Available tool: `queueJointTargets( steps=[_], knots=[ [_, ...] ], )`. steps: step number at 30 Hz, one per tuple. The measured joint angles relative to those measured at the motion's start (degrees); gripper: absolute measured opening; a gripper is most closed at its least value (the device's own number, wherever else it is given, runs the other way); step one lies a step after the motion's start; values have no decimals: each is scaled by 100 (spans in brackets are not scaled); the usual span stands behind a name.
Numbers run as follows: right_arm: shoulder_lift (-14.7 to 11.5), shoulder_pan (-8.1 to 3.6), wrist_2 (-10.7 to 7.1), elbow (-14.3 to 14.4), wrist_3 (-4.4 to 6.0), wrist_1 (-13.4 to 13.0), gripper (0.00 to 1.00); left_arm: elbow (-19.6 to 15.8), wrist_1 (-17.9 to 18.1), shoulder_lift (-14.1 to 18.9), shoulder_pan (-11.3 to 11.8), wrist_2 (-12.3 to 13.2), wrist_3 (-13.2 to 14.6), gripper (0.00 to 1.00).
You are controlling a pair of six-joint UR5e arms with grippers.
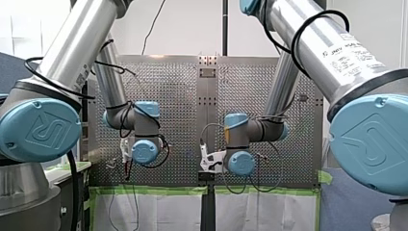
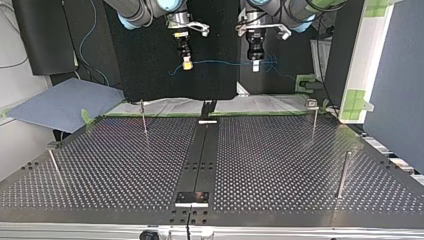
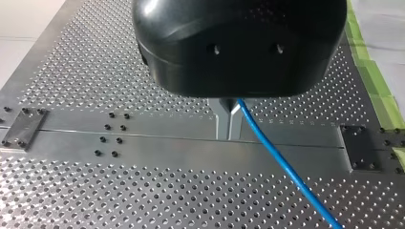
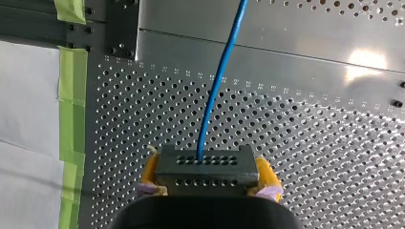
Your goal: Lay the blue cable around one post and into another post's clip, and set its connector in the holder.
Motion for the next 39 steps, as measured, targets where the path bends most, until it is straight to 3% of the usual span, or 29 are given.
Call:
queueJointTargets(
  steps=[7,16,22,27,30,34,39],
  knots=[
    [2,0,0,0,0,0,0,248,-250,-184,-282,-283,5,0],
    [2,0,0,0,0,0,0,300,-302,-204,-756,-786,6,0],
    [2,0,0,0,0,0,0,302,-303,-205,-841,-1098,6,0],
    [-1,4,4,-4,5,4,0,340,-340,-243,-824,-1113,-30,0],
    [-72,37,74,-74,74,73,0,452,-456,-284,-814,-1002,-143,0],
    [-264,76,128,-212,266,265,0,636,-639,-177,-782,-842,-217,0],
    [-500,21,65,-253,502,502,0,804,-854,24,-692,-795,-192,0]
  ],
)
